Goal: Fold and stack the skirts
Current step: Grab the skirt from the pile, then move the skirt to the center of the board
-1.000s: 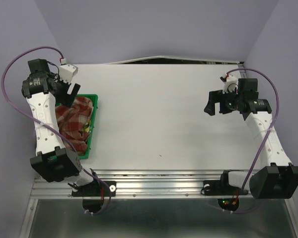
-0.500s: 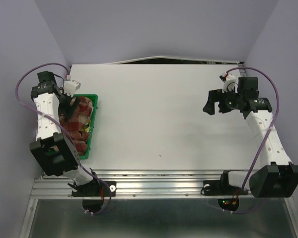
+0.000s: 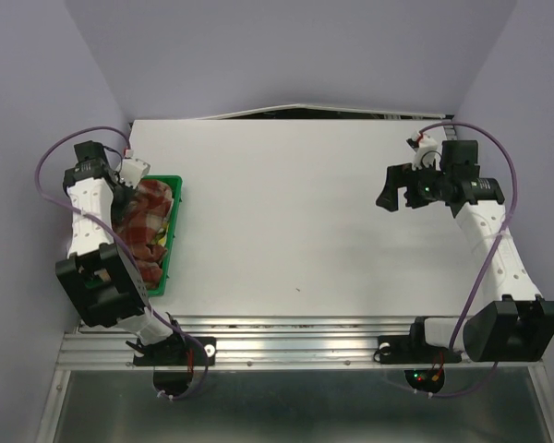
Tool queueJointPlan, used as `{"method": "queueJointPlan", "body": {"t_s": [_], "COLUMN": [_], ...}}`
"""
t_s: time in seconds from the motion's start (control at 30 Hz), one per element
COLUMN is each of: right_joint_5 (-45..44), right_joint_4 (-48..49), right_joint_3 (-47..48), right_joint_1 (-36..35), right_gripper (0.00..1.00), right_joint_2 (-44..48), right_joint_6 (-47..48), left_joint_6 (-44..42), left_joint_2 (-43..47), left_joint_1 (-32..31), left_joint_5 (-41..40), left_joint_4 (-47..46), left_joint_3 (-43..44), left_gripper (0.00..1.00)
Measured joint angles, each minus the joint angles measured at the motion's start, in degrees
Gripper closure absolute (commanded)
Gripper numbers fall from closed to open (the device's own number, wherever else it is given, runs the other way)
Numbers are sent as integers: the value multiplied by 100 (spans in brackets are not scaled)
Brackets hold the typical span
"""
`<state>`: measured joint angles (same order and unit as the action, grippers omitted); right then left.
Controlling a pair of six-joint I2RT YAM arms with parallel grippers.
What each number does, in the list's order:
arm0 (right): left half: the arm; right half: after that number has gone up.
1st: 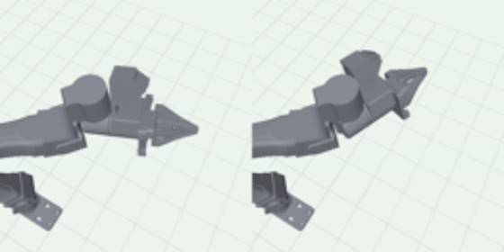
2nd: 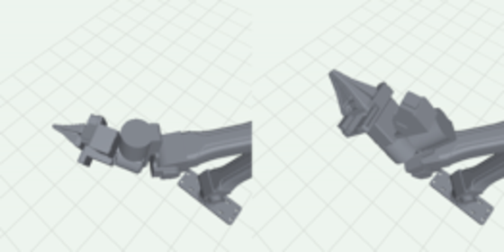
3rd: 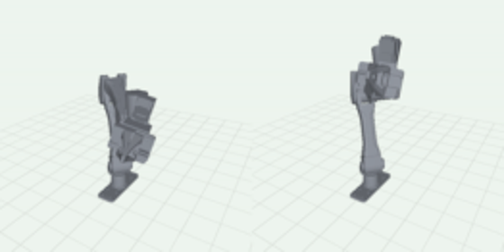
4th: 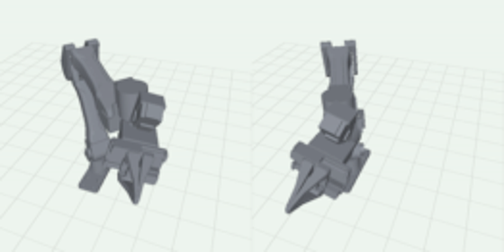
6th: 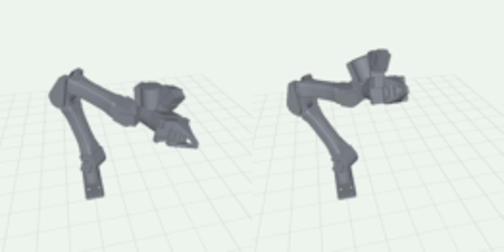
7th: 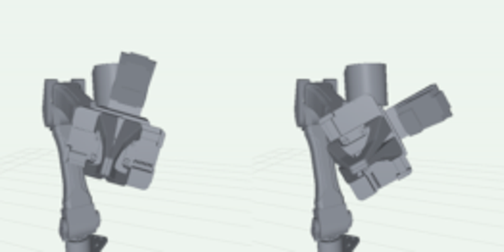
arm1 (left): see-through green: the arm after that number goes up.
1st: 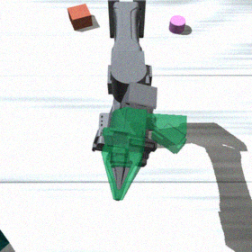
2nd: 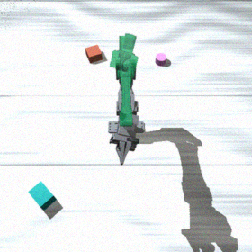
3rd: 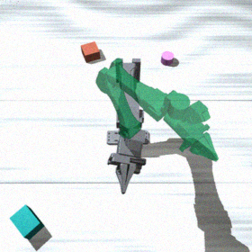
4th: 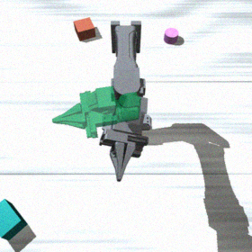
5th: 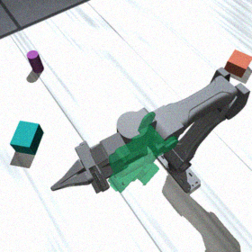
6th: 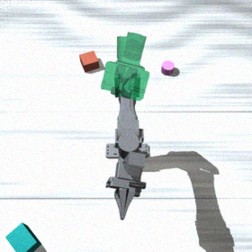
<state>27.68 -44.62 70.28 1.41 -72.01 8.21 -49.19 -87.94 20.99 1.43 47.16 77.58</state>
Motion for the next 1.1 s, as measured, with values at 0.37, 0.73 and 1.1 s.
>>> {"method": "queueJointPlan", "body": {"t_s": [0.37,0.73,1.1], "right_joint_5": [37,166,214], "right_joint_4": [0,-35,-42], "right_joint_3": [63,358,564], "right_joint_1": [0,0,0], "right_gripper": [0,0,0], "right_joint_2": [-4,-96,-306], "right_joint_6": [-2,-26,-79], "left_joint_6": [160,859,1923], "left_joint_2": [870,1379,1499], "left_joint_1": [39,39,42], "left_joint_5": [103,98,85], "left_joint_4": [898,1333,243], "left_joint_3": [1700,4332,4522], "left_gripper": [100,100,100]}}
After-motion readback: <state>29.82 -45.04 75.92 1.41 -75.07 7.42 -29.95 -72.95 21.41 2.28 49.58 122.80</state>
